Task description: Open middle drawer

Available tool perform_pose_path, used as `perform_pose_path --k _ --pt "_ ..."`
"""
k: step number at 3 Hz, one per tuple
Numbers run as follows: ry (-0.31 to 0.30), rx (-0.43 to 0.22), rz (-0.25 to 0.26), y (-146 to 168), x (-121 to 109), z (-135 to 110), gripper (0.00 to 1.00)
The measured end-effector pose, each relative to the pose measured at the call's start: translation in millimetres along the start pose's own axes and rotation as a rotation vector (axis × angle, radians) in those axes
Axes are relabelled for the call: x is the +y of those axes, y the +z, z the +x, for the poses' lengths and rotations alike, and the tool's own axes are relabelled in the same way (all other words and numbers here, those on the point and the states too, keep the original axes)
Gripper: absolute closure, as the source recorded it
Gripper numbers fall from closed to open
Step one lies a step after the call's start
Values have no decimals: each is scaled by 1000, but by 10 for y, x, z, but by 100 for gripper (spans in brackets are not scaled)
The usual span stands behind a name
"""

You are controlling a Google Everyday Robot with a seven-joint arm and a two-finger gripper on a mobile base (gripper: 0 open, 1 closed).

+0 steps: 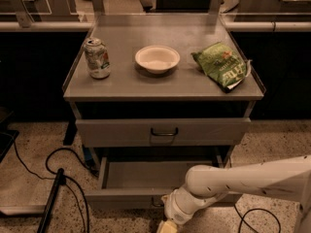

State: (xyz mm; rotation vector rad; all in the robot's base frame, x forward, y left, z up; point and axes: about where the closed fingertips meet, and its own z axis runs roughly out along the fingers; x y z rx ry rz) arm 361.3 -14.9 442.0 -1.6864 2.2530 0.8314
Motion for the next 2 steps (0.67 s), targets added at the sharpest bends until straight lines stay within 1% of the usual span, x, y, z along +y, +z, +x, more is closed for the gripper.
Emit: perform_pose_path --k 1,2 --pt "6 3 -10 102 -91 40 0" --pt "21 26 -26 216 -120 142 0"
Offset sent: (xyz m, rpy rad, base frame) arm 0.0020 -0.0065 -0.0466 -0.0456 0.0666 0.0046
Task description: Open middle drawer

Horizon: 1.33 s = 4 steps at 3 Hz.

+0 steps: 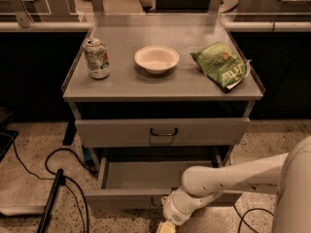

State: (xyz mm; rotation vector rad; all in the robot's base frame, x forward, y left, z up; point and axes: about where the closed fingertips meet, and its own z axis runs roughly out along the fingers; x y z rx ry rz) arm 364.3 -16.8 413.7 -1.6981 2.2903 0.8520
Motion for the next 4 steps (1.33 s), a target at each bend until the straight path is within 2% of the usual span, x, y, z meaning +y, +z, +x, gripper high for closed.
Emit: perform_pose_path --k 1,2,4 --pt "3 3 -2 -12 7 4 0" --pt "44 29 -25 -127 300 233 0" --pt "44 29 -26 -146 303 215 0"
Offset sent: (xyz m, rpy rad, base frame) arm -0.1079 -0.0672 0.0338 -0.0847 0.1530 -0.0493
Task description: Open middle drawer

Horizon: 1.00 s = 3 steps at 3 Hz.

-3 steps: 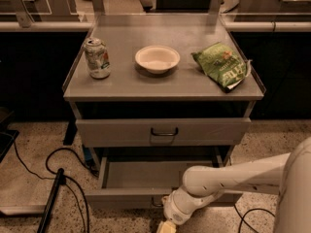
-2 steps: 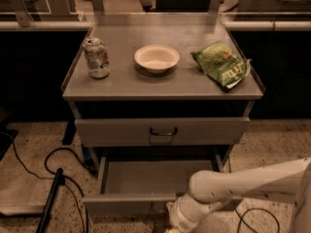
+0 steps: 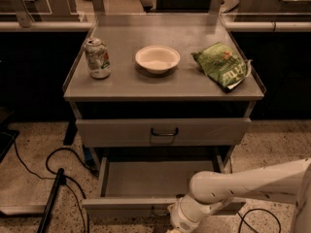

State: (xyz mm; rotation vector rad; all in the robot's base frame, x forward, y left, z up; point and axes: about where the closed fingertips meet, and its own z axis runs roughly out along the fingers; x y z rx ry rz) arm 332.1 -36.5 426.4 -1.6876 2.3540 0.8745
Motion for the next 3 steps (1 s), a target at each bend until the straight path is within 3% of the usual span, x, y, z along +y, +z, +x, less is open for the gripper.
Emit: perform_pose_path --k 2,3 --pt "15 -4 -18 -14 106 110 0" --pt "49 -14 -23 -162 463 225 0"
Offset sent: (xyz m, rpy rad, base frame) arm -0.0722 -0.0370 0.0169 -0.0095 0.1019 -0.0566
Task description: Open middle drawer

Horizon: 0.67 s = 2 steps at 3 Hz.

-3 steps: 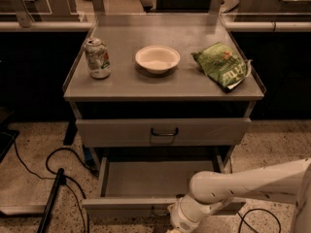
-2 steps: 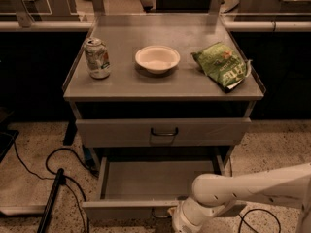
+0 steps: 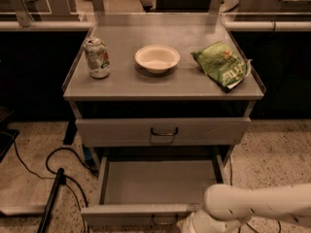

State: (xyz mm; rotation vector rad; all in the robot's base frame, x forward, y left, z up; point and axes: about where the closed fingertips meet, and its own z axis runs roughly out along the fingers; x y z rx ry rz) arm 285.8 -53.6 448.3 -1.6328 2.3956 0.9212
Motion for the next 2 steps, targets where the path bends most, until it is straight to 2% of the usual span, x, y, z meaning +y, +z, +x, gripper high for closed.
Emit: perform_pose_path --k 1,2 --pt "40 -8 -1 -246 535 252 0" --pt "55 -14 16 -302 555 300 0"
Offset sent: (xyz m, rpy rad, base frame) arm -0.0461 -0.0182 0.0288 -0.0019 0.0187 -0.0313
